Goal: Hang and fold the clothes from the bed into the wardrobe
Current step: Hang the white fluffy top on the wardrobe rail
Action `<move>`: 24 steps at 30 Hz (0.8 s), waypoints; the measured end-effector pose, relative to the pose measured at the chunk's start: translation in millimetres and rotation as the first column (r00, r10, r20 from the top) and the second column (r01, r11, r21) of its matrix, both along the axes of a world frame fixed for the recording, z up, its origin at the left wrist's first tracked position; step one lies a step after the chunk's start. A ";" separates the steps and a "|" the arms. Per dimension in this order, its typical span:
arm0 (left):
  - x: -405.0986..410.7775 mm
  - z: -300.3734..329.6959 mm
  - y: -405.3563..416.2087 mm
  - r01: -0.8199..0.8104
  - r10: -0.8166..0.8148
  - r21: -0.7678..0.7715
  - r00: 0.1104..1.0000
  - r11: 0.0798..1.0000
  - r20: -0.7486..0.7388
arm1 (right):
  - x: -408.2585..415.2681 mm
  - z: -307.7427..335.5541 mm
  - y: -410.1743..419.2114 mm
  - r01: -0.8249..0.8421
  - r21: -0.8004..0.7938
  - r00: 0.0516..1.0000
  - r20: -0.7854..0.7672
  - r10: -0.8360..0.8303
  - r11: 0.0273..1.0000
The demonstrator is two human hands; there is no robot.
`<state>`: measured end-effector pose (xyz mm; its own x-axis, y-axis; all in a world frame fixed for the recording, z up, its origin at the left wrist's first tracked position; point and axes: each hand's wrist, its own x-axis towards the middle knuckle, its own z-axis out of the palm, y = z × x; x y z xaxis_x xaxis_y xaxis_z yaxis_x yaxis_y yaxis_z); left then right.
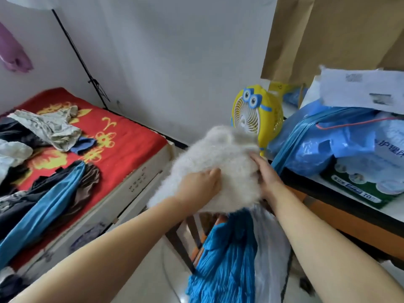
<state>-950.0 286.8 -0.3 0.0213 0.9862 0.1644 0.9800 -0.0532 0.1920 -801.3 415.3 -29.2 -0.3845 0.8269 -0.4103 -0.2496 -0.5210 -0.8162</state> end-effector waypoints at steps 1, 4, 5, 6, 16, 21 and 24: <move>-14.3 7.1 0.4 -0.101 0.099 0.009 0.989 0.995 0.105 | -11.0 19.1 0.7 -0.028 0.046 0.999 -0.014 0.029 0.999; -61.6 26.5 -9.7 -0.324 0.298 -0.014 0.850 0.946 0.434 | -59.2 58.6 -5.6 -0.117 0.181 0.993 0.050 0.110 0.976; -76.8 30.8 -17.9 -0.350 0.310 -0.011 0.816 0.937 0.488 | -77.3 68.1 -11.5 -0.133 0.224 0.988 0.102 0.113 0.965; -90.7 34.4 -28.1 -0.358 0.313 -0.011 0.801 0.934 0.510 | -95.8 75.7 -17.5 -0.141 0.269 0.983 0.155 0.102 0.953; -200.9 80.0 -150.1 -0.395 0.360 -0.130 0.594 0.910 0.720 | -261.4 130.2 -122.8 -0.566 0.431 0.825 0.287 0.487 0.703; -248.2 116.5 -190.6 -0.582 0.288 0.182 0.620 0.793 0.729 | -293.7 133.7 -179.2 -0.799 0.467 0.580 0.435 0.689 0.378; -253.8 118.9 -205.2 -0.460 0.292 0.046 0.633 0.887 0.717 | -299.9 138.4 -190.7 -0.836 0.488 0.496 0.473 0.728 0.253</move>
<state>-1203.7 81.6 118.6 -0.5425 0.8217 0.1750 0.5258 0.1696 0.8335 -1101.2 224.6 109.2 -0.9785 0.1902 -0.0798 0.1193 0.2064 -0.9712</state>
